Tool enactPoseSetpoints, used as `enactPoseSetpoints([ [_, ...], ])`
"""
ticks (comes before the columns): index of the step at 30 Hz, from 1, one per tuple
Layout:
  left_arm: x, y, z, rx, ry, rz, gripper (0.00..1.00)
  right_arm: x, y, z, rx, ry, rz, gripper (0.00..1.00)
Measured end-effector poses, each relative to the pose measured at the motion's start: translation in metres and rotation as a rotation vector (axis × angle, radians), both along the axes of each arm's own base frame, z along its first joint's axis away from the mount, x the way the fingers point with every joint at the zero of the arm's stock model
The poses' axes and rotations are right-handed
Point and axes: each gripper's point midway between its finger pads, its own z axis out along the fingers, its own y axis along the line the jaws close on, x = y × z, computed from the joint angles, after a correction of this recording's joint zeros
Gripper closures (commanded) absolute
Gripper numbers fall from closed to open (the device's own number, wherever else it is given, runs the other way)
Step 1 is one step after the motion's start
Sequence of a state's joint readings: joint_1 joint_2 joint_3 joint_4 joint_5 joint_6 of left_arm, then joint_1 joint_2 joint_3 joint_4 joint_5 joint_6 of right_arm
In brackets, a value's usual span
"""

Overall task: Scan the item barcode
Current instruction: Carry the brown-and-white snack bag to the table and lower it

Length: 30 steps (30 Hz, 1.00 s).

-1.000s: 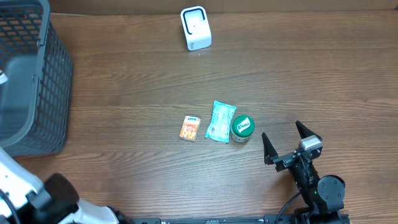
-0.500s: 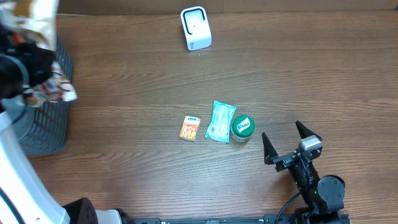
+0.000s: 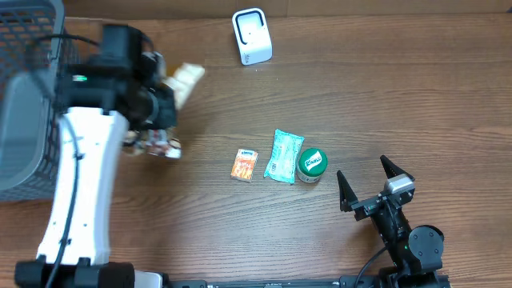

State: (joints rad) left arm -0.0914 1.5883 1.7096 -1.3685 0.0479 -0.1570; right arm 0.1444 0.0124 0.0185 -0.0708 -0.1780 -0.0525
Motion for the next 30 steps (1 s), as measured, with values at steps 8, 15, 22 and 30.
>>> enactPoseSetpoints([
  [8,-0.014,-0.025,-0.094,0.064,0.105,-0.033,0.96,0.0,0.0,0.0,0.0,0.001,0.0,0.0],
  [15,-0.037,-0.03,-0.154,0.093,0.164,-0.033,0.96,0.0,0.0,0.0,0.0,0.0,0.0,0.0],
  [22,-0.049,-0.028,-0.179,0.096,0.184,-0.026,0.96,0.0,0.0,0.0,0.0,0.0,0.0,0.0],
  [30,-0.049,-0.028,-0.18,0.091,0.184,-0.017,0.96,0.0,0.0,0.0,0.0,0.0,0.0,0.0],
])
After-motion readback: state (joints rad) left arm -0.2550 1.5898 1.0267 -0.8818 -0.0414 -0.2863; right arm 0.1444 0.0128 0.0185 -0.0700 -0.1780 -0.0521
